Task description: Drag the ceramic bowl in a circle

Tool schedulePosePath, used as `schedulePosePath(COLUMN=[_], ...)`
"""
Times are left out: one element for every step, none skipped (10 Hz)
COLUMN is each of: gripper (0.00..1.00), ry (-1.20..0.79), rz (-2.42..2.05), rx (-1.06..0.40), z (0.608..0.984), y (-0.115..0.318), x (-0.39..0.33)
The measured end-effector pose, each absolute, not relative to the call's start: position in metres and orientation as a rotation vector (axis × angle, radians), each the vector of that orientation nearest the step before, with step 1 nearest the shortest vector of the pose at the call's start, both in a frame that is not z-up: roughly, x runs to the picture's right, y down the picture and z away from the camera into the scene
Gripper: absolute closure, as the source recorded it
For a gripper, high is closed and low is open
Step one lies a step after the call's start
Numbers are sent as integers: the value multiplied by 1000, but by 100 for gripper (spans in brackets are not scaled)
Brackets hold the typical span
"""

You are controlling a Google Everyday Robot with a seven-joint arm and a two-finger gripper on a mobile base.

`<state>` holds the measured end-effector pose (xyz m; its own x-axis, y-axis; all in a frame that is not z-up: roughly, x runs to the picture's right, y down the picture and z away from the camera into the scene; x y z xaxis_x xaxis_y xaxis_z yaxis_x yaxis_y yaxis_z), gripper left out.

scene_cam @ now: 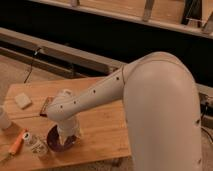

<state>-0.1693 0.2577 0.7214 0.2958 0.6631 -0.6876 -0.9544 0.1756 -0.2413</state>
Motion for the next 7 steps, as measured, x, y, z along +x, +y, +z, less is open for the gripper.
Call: schedulePosePath(gripper=[35,35,35,35,35,38,45], ry=[482,482,478,474,463,453,443], rz=[1213,1214,1218,1222,1230,1237,1243], rx=[-707,-699,-688,-679,-669,-665,-661], z=[732,737,742,747,753,756,758], y=[259,259,259,258,257,257,256], x=[-168,-167,-167,-167,-168,-169,-171])
